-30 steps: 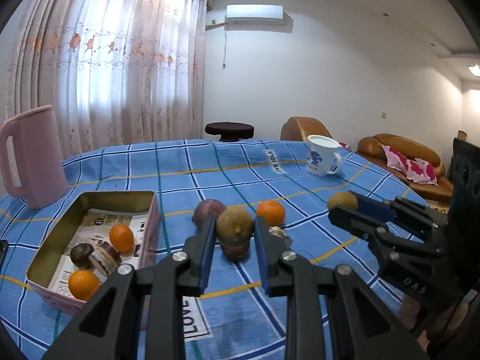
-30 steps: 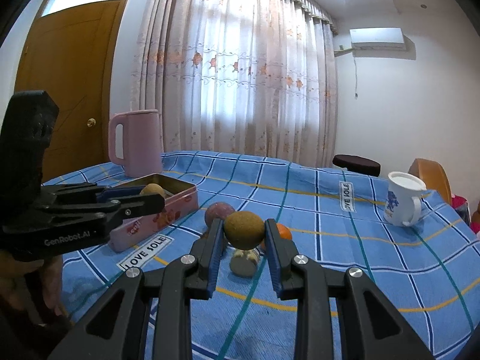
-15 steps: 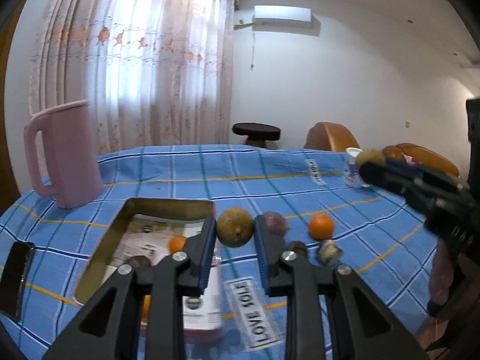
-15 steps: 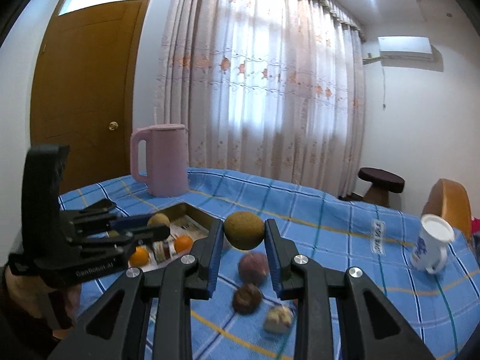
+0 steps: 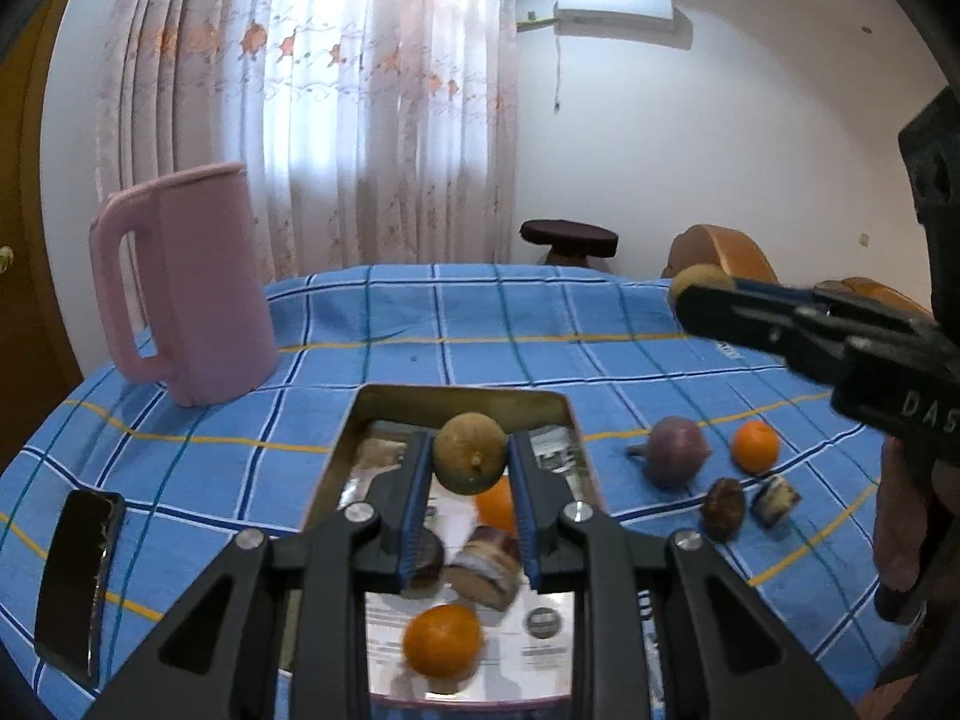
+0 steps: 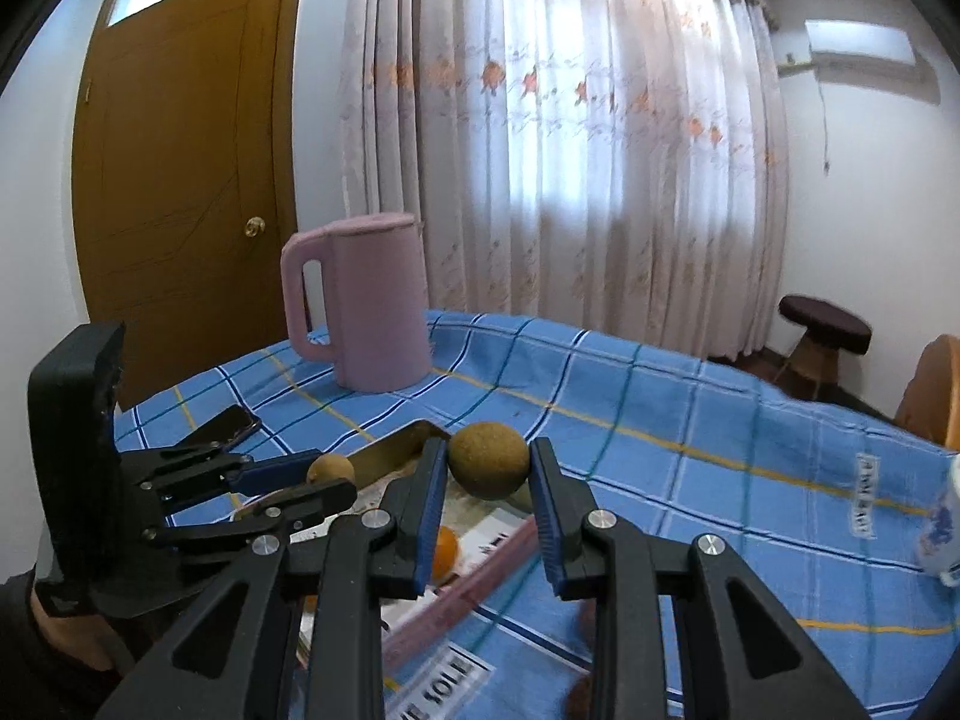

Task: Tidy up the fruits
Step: 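Carry both fruits over the tin box and open both tools to release them, then withdraw both tools from the tin box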

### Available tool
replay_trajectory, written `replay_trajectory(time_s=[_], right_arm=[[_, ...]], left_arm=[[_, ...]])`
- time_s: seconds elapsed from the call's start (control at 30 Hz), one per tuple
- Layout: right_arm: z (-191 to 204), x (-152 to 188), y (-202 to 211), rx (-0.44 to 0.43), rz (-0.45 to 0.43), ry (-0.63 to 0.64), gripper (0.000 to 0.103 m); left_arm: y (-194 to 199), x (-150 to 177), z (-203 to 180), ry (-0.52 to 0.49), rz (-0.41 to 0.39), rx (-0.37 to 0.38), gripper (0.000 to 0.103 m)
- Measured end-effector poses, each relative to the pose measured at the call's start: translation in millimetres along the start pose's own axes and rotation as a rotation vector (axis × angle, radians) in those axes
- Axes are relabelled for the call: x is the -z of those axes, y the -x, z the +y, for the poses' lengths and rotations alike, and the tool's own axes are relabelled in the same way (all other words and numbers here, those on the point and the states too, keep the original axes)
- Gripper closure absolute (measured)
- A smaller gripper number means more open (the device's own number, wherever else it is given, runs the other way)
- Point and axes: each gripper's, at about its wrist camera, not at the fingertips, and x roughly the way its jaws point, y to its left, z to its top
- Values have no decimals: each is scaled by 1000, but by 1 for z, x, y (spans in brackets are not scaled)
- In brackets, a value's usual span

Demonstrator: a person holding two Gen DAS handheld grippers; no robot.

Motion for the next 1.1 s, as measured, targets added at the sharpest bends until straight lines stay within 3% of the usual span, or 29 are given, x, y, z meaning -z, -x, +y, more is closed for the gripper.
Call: replay_trajectory(time_s=[0.4, 0.73, 1.0, 1.1], right_arm=[[29, 22, -70, -53, 133, -7, 74], [39, 43, -86, -36, 219, -2, 74], [40, 50, -88, -46, 238, -23, 73], [44, 52, -88, -55, 241, -16, 73]], left_arm=[[-22, 6, 33, 35, 69, -22, 76], [-35, 9, 39, 49, 108, -18, 76], [-36, 12, 35, 41, 113, -28, 75], [-29, 13, 34, 41, 99, -40, 60]])
